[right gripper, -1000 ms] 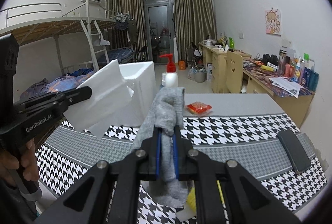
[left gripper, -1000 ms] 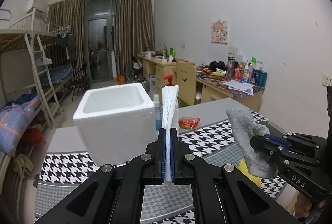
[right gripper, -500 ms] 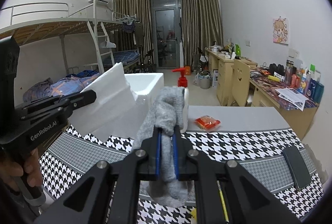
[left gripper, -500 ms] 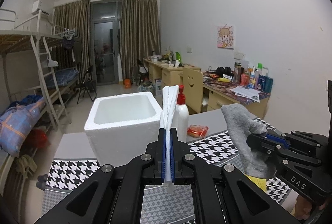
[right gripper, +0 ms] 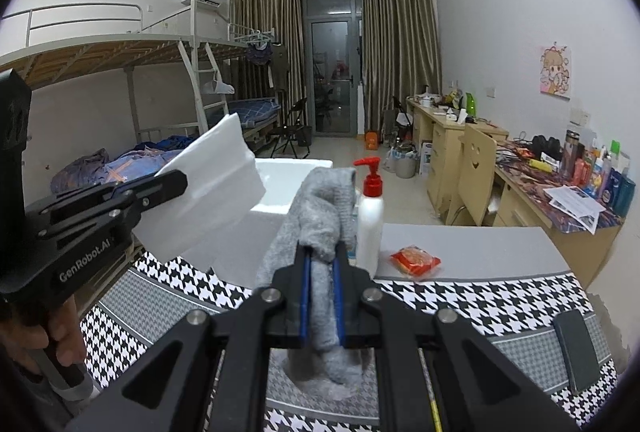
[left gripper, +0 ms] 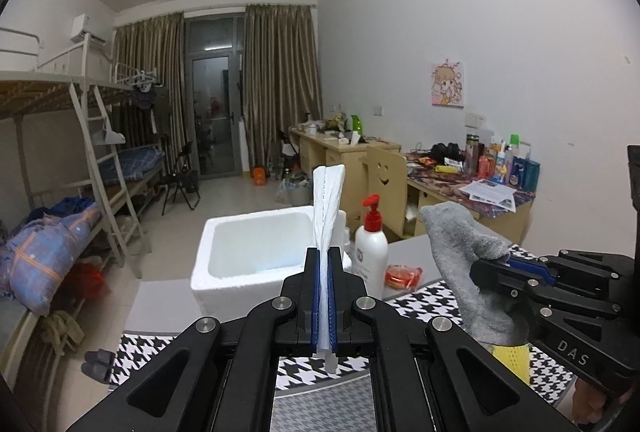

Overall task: Organize soft objects
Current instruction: 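Carry the tissues and grey sock with both tools toward the white foam box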

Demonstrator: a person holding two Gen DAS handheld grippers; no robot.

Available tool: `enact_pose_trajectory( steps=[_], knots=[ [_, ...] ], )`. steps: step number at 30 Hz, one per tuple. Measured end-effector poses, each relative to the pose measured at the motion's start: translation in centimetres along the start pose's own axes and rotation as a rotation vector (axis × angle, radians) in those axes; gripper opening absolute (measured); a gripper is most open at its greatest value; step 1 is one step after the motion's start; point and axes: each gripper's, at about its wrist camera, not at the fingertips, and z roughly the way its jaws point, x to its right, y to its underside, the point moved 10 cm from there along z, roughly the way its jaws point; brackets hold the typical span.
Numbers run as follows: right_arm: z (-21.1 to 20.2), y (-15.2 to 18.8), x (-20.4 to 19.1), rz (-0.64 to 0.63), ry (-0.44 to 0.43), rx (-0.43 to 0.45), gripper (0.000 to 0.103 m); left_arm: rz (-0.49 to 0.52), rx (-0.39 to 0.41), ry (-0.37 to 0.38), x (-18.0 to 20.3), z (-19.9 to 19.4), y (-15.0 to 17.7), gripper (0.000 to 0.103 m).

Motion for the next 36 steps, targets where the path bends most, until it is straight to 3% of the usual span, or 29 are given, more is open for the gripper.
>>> enact_pose_trajectory(
  steps=[13, 36],
  knots=[
    [1.5, -3.3, -1.1, -0.017, -0.036, 0.012, 0.013, -0.007, 0.014, -0.031, -1.7, 1.1, -2.4, 0.004],
    [4.7, -5.5, -2.0, -0.030, -0.024, -0.003, 0.013, -0.020, -0.026, -0.115, -5.0, 5.7, -3.6, 0.004]
  ],
)
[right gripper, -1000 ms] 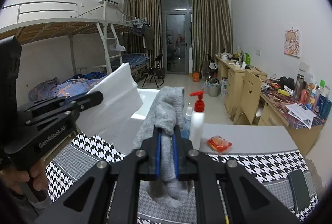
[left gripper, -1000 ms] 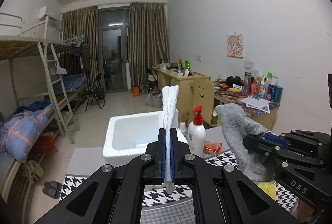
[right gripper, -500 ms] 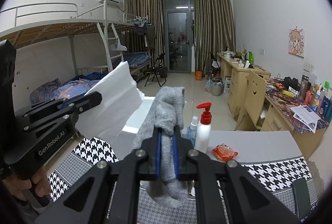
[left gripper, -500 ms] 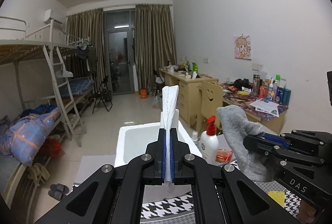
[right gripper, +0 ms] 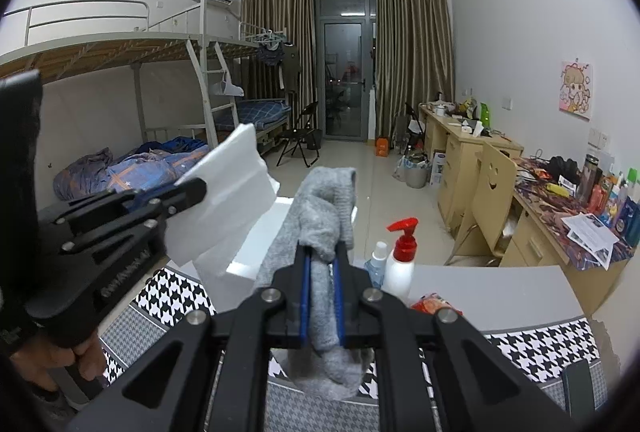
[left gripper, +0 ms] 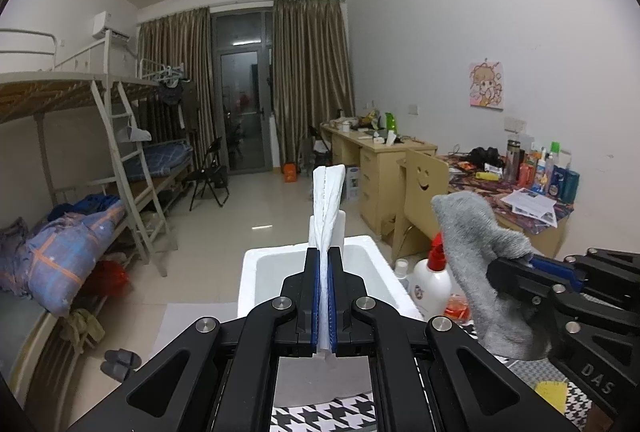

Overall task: Organize soft objects
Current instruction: 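Carry the tissues and grey sock with both tools toward the white foam box, then open the left tool to drop the tissues into the foam box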

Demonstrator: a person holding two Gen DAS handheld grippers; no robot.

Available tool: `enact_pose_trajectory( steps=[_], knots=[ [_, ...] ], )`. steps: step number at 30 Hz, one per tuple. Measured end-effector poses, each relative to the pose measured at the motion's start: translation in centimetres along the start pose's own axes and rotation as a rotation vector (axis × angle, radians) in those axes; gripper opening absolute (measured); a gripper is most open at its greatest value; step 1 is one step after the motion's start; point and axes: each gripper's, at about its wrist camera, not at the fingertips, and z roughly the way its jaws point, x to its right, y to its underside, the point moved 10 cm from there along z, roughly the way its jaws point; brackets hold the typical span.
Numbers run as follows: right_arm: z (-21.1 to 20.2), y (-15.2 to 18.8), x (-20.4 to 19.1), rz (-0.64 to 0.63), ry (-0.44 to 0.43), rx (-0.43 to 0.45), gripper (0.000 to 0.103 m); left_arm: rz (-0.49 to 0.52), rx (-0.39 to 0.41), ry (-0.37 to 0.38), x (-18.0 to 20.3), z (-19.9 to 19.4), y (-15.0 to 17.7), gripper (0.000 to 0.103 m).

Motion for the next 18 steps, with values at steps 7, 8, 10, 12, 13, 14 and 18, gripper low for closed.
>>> enact_pose_trajectory(
  steps=[7, 8, 10, 12, 13, 14, 18],
  knots=[
    [1.5, -0.9, 0.0, -0.006, 0.007, -0.009, 0.013, -0.017, -0.030, -0.013, -1.3, 2.1, -0.1, 0.004],
    [1.7, -0.9, 0.0, -0.007, 0.008, -0.011, 0.013, -0.016, -0.034, -0.014, -1.4, 2.4, -0.1, 0.004],
    [2.3, -0.9, -0.1, -0.007, 0.011, -0.021, 0.013, -0.019, -0.045, -0.014, -1.6, 3.2, -0.1, 0.004],
    [3.0, -0.9, 0.0, 0.000, 0.013, -0.033, 0.013, -0.020, -0.052, -0.015, -1.7, 3.6, 0.0, 0.004],
    [3.3, -1.1, 0.1, -0.001, 0.014, -0.037, 0.013, -0.018, -0.054, -0.016, -1.8, 4.0, 0.0, 0.004],
    [3.5, -1.1, 0.1, -0.001, 0.016, -0.040, 0.013, -0.021, -0.058, -0.014, -1.9, 4.2, 0.0, 0.004],
    [4.2, -1.2, 0.2, 0.001, 0.022, -0.051, 0.013, -0.030, -0.080, -0.010, -2.1, 5.6, 0.2, 0.004]
  ],
)
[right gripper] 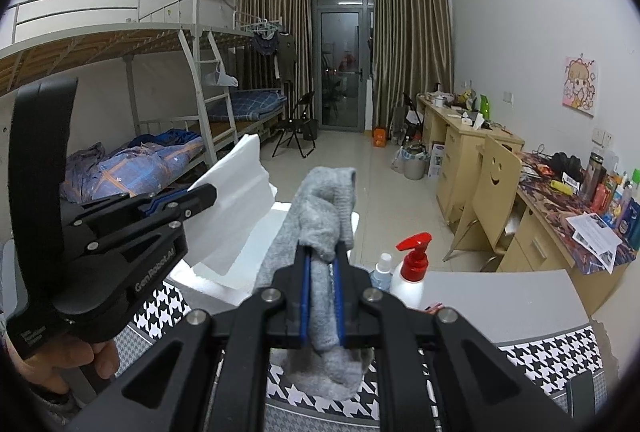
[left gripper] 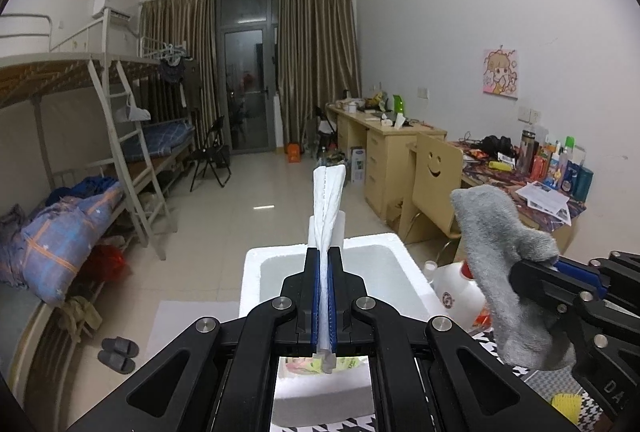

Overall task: Organize soft objects
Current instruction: 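Open the left tool to drop the tissues into the foam box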

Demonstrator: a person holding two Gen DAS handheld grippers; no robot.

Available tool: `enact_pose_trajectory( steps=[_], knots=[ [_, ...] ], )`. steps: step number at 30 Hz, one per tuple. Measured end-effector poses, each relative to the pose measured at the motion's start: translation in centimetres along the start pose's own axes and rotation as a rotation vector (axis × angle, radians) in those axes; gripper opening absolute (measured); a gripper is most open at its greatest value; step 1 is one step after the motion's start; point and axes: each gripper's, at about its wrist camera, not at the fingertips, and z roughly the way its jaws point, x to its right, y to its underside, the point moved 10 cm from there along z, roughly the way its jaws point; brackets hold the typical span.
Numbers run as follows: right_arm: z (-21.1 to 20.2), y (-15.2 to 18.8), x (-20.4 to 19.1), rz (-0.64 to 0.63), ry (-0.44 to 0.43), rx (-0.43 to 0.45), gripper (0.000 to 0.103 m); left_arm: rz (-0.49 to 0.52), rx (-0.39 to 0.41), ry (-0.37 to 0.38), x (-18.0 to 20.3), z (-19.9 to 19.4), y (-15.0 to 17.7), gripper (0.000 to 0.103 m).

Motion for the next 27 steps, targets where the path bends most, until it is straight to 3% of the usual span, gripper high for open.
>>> enact_pose_trajectory(
  steps=[16, 17, 18, 19, 21, 24, 27],
  knots=[
    [2.5, -0.3, -0.4, -0.006, 0.015, -0.041, 0.013, -0.016, -0.099, -0.008, -1.3, 4.8, 1.7, 0.007],
    [2.5, -0.3, -0.4, -0.008, 0.017, -0.042, 0.013, -0.015, -0.109, -0.012, -1.5, 5.0, 1.9, 0.011],
    [2.6, -0.2, -0.3, -0.007, 0.017, -0.042, 0.013, -0.015, -0.114, -0.014, -1.6, 5.1, 2.0, 0.023],
    [2.6, -0.2, -0.4, -0.009, 0.017, -0.043, 0.013, -0.015, -0.117, -0.014, -1.8, 5.1, 2.2, 0.046],
    [2.9, -0.2, -0.3, -0.006, 0.017, -0.046, 0.013, -0.023, -0.111, -0.031, -2.1, 5.0, 2.3, 0.071],
    [3.2, -0.2, -0.5, -0.003, 0.006, -0.053, 0.013, -0.020, -0.099, -0.054, -2.7, 4.4, 2.3, 0.075],
    [3.8, -0.1, -0.4, -0.004, 0.010, -0.062, 0.013, -0.033, -0.093, -0.076, -3.3, 3.8, 2.4, 0.092]
  ],
)
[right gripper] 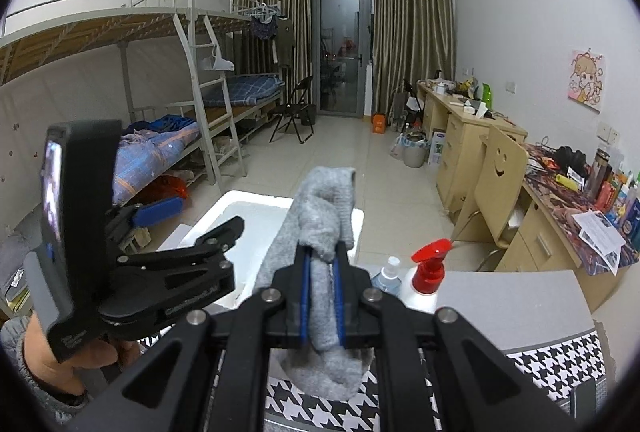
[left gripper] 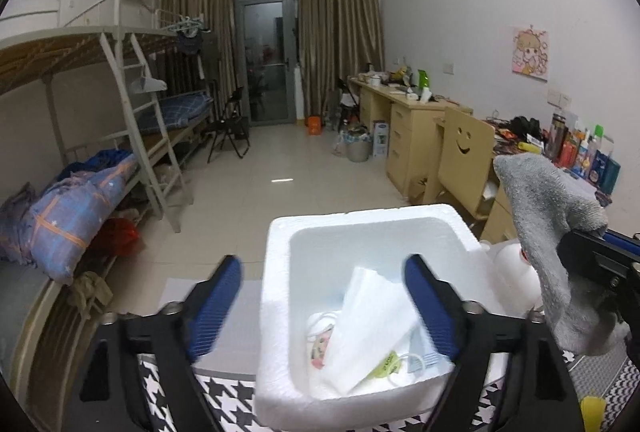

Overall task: Organize soft objects
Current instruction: 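Open the left tool to drop the tissues into the foam box, then lower the grey sock into the foam box and open the right tool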

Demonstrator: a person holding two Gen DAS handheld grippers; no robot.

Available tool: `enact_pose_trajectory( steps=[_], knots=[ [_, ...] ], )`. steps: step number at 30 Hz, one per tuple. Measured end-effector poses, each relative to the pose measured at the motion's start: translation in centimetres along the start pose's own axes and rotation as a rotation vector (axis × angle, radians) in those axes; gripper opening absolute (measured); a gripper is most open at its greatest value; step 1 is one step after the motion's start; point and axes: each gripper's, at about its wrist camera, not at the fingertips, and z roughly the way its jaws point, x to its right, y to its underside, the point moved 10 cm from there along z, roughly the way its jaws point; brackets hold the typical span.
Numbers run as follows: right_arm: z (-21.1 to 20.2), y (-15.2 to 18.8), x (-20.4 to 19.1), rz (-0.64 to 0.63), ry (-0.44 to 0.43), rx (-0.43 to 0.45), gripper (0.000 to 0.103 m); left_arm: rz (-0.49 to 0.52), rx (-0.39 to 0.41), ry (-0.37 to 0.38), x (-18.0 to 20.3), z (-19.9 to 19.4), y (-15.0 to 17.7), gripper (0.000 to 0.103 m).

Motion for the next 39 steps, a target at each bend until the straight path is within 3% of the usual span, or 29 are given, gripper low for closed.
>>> enact_pose_trajectory(
  steps=[1, 4, 16, 30, 32, 35, 37, 39],
  knots=[
    [0.1, 0.0, 0.0, 0.002, -0.003, -0.003, 0.013, -0.004, 0.008, -0.011, -0.3, -0.2, 0.0, 0.098],
    [0.5, -0.2, -0.1, -0.002, -0.010, -0.007, 0.013, -0.001, 0.021, -0.041, -0.8, -0.7, 0.1, 0.102],
    [2.3, -0.5, -1.4, -0.023, -0.028, -0.027, 0.013, -0.022, 0.043, -0.119, -3.5, -2.5, 0.8, 0.102],
    [5.5, -0.2, -1.8, 0.004, -0.039, -0.078, 0.014, -0.066, 0.054, -0.118, -5.0, -3.4, 1.7, 0.102],
    [6.2, -0.1, -1.5, 0.018, -0.045, -0.098, 0.017, -0.061, 0.055, -0.117, -5.0, -3.3, 1.7, 0.102],
    [6.9, 0.3, -1.4, 0.029, -0.048, -0.119, 0.030, -0.055, 0.049, -0.125, -5.3, -3.0, 2.0, 0.102],
    [7.0, 0.6, -1.4, 0.036, -0.048, -0.129, 0.048, -0.068, 0.044, -0.122, -5.5, -2.9, 2.2, 0.102],
    [7.0, 0.9, -1.4, 0.044, -0.056, -0.139, 0.056, -0.071, 0.043, -0.122, -5.6, -2.9, 2.2, 0.102]
  ],
)
